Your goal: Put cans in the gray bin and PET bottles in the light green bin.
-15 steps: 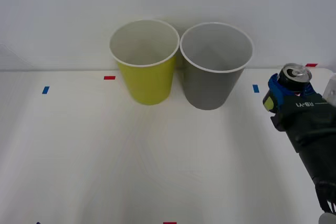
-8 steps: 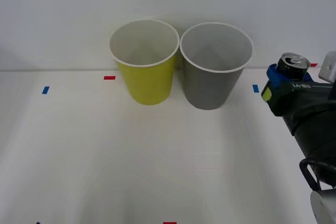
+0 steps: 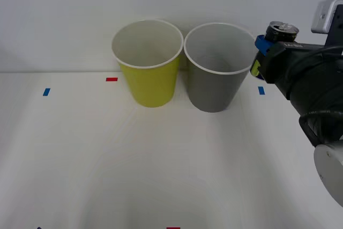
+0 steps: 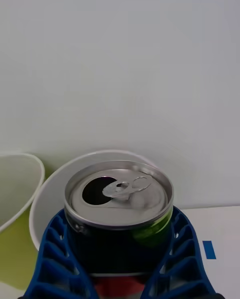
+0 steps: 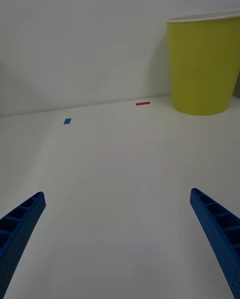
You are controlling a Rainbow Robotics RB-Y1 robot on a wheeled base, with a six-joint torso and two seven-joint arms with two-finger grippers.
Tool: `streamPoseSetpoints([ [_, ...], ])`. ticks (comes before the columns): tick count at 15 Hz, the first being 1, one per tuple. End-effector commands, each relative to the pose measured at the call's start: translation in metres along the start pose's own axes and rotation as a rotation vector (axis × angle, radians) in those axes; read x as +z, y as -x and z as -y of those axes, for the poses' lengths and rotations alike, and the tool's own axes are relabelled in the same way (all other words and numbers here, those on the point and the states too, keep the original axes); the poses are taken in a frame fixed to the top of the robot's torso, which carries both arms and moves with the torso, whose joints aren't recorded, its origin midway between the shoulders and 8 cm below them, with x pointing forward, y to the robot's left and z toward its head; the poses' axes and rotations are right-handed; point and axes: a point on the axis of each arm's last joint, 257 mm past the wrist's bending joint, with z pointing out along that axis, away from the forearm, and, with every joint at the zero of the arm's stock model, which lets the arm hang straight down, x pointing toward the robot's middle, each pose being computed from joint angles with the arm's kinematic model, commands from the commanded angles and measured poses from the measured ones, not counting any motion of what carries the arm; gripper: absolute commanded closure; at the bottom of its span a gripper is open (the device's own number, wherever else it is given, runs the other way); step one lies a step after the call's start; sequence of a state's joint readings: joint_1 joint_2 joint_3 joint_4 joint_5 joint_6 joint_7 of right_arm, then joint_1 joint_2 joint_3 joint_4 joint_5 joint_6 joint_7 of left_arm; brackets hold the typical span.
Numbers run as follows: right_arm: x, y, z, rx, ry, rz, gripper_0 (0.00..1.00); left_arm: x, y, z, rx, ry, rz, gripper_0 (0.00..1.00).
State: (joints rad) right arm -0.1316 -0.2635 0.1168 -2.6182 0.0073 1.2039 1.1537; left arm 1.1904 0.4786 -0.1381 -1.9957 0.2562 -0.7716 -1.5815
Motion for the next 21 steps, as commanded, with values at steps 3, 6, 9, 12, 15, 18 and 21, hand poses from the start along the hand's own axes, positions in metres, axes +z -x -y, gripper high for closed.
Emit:
streamPoseSetpoints([
  [3, 0.016, 0.045, -0.048, -0.036, 0.108, 0.002, 1.0, 0.0, 0.0, 0.0, 0.0, 0.0, 0.0, 0.0],
  [6, 0.036, 0.057, -0.058, -0.053, 0.126, -0.001, 1.0, 0.0, 0.0, 0.0, 0.0, 0.0, 0.0, 0.0],
  [9, 0.053, 0.062, -0.066, -0.068, 0.141, -0.02, 1.0, 0.0, 0.0, 0.0, 0.0, 0.0, 0.0, 0.0],
  [12, 0.071, 0.066, -0.073, -0.067, 0.159, -0.023, 1.0, 0.0, 0.0, 0.0, 0.0, 0.0, 0.0, 0.0],
  [15, 0.095, 0.07, -0.07, -0.068, 0.175, 0.021, 1.0, 0.0, 0.0, 0.0, 0.0, 0.0, 0.0, 0.0],
  [18, 0.116, 0.069, -0.061, -0.07, 0.168, 0.049, 1.0, 0.0, 0.0, 0.0, 0.0, 0.0, 0.0, 0.0],
  [21, 0.132, 0.064, -0.055, -0.068, 0.165, 0.064, 1.0, 0.0, 0.0, 0.0, 0.0, 0.0, 0.0, 0.0],
])
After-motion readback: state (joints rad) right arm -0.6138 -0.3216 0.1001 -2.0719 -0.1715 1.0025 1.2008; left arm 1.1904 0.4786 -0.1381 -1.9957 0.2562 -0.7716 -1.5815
